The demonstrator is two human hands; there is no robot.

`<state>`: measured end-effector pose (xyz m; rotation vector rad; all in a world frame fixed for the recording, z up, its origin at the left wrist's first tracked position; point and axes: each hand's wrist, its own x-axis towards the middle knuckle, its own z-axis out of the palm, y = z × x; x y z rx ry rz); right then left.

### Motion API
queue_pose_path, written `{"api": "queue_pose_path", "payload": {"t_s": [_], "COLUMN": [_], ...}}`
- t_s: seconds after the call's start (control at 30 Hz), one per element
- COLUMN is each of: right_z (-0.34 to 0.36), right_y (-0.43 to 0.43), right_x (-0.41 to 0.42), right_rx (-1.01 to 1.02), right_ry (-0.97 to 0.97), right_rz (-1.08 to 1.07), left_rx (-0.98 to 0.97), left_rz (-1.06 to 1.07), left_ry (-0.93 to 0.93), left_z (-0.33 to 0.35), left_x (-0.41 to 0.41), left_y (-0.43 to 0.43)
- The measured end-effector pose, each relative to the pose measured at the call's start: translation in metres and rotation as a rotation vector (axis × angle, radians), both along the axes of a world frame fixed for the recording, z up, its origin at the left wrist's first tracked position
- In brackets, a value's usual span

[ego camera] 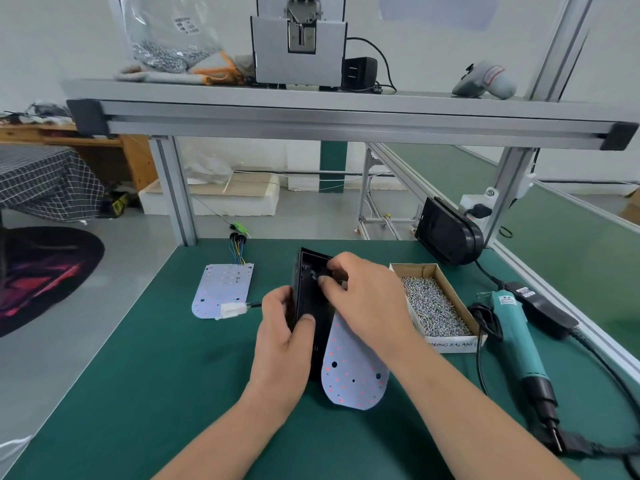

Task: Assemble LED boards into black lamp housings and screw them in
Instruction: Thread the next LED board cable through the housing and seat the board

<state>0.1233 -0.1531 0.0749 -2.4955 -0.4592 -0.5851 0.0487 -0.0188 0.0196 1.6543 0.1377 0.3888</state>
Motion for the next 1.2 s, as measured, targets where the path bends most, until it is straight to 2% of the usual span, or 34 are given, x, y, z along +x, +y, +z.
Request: {"api": "queue_pose_path", "payload": {"t_s": [0.17,0.37,0.67,1.03,1.2], "right_z": [0.001,0.0,-0.003,-0.001,-0.001], "right_y": [0.005,0.004,0.005,0.005,-0.001], "right_x": [-0.003,-0.008,-0.011,-0.011,-0.01], "right_rx": [0.137,0.047,0.165,0.033,0.113], "right_ry": [0.058,-0.106,-0.05,-0.127,-0.156], "right_rz": [0.007,-0.006,0.034,0.022,0.007], "left_rx": [0.068,0.08,0.093,0.216,0.298], "left_rz": [-0.016,-0.001,-0.009,-0.036,-0.055], "left_ry": [-0.064,-0.102,-0.12,-0.163,-0.159], "left_z": [-0.004,-0.009,-0.009,-0.006,-0.002], "left_x": [-0.001,0.001,0.0,-0.005,-0.007], "left_y": [-0.001,-0.001,-0.003,-0.005,-0.003]}}
